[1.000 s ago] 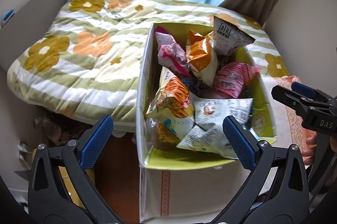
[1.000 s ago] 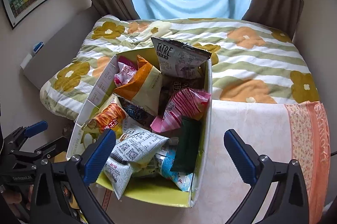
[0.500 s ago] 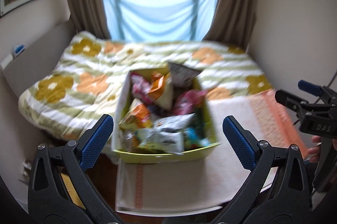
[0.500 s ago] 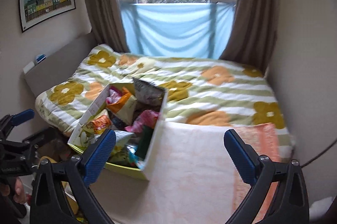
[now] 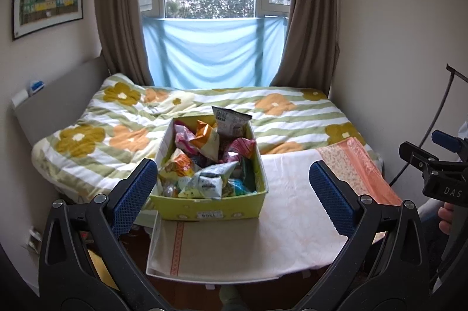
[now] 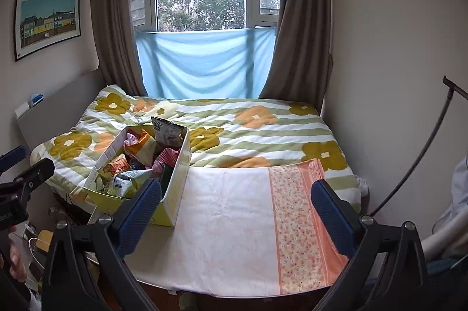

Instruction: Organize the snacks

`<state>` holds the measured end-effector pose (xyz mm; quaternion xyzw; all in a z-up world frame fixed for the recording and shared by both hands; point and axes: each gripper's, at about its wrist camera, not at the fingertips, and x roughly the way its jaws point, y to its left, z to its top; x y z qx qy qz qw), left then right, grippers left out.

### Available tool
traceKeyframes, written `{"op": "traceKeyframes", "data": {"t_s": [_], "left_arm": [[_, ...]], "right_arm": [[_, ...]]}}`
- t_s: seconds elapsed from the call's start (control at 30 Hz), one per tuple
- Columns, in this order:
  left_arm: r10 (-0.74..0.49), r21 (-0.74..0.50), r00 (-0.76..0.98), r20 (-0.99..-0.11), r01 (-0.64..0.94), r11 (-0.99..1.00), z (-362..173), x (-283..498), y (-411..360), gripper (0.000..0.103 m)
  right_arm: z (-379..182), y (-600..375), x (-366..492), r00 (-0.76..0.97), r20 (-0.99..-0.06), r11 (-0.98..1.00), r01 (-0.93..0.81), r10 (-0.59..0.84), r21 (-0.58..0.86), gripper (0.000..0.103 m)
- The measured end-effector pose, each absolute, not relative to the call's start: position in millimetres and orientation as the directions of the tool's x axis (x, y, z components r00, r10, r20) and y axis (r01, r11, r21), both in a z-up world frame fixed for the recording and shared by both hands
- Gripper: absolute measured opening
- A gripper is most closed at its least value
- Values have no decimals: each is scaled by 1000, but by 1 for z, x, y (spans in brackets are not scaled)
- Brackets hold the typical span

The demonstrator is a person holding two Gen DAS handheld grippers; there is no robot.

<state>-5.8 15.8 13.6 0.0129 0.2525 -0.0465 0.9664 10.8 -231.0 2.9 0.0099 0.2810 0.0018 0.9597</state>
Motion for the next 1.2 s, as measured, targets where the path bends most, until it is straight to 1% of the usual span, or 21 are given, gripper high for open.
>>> {"op": "traceKeyframes", "data": {"t_s": [0.37, 0.73, 1.2], "left_arm": [[-70, 8, 875, -479, 84, 996, 17, -24, 17, 103], [-84, -2, 879, -470, 94, 996, 20, -22, 19, 103], [-85, 1, 879, -469, 97, 995, 21, -18, 19, 103]], "right_arm": [[3, -228, -5, 854, -521, 1000, 5, 9, 26, 102], [8, -225, -8, 859, -512, 1000, 13, 1, 25, 102], [6, -225, -2, 851, -525, 999, 21, 0, 35, 102]]}}
